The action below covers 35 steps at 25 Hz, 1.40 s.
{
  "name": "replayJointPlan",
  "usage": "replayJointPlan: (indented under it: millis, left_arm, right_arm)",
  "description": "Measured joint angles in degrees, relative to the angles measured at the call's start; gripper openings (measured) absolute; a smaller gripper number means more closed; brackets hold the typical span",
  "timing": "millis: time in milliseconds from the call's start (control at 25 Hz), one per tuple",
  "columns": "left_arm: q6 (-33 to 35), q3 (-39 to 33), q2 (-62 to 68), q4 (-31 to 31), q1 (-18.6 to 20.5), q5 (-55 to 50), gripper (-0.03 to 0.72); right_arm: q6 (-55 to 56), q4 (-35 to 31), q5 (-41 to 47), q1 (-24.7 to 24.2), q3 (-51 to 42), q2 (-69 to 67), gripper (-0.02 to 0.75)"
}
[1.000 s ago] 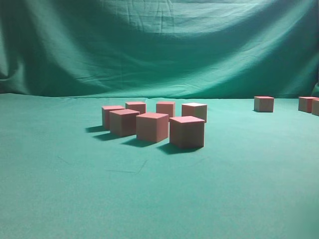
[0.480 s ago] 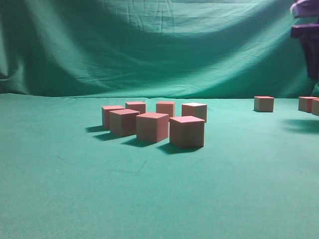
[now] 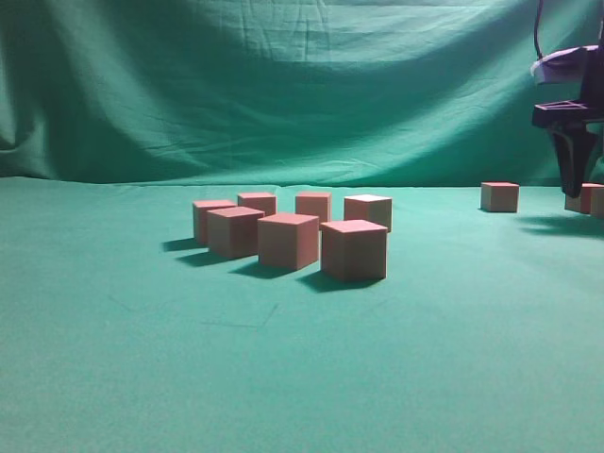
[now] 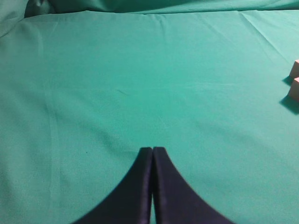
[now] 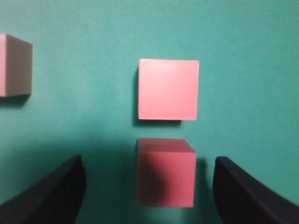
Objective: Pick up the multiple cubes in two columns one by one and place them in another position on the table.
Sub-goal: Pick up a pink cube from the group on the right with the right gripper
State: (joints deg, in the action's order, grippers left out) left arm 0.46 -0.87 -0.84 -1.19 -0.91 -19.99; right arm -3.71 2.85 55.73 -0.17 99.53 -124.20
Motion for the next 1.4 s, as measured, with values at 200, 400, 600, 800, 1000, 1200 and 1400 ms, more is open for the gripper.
replayJointPlan:
  millis: [200, 400, 600, 800, 1000, 1200, 1400]
  left_arm:
    - [0.00, 0.00, 0.00, 0.00, 0.00, 0.00, 0.000]
    - [0.00, 0.00, 0.00, 0.00, 0.00, 0.00, 0.000]
    - [0.00, 0.00, 0.00, 0.00, 0.00, 0.00, 0.000]
    - [0.00, 0.00, 0.00, 0.00, 0.00, 0.00, 0.000]
    - [0.00, 0.00, 0.00, 0.00, 0.00, 0.00, 0.000]
    - [0.00, 0.00, 0.00, 0.00, 0.00, 0.00, 0.000]
    - [0.00, 0.00, 0.00, 0.00, 0.00, 0.00, 0.000]
  right_arm:
    - [0.00, 0.12, -0.09, 0.00, 0.14, -0.99, 0.561]
    - [0.00, 0.12, -0.09, 0.00, 0.14, -1.74, 0.515]
    - [0.00, 0.12, -0.09, 0.00, 0.14, -2.41, 0.298]
    - [0.00, -0.01, 0.95, -0.04, 0.18, -2.41, 0.263]
    - [0.00, -3.30, 4.32, 0.10, 0.18, 2.09, 0.263]
    - [0.00, -4.59, 11.05, 2.65, 0.18, 13.02, 0.263]
    - [0.13, -4.83, 15.13, 9.47, 0.03, 23.77, 0.263]
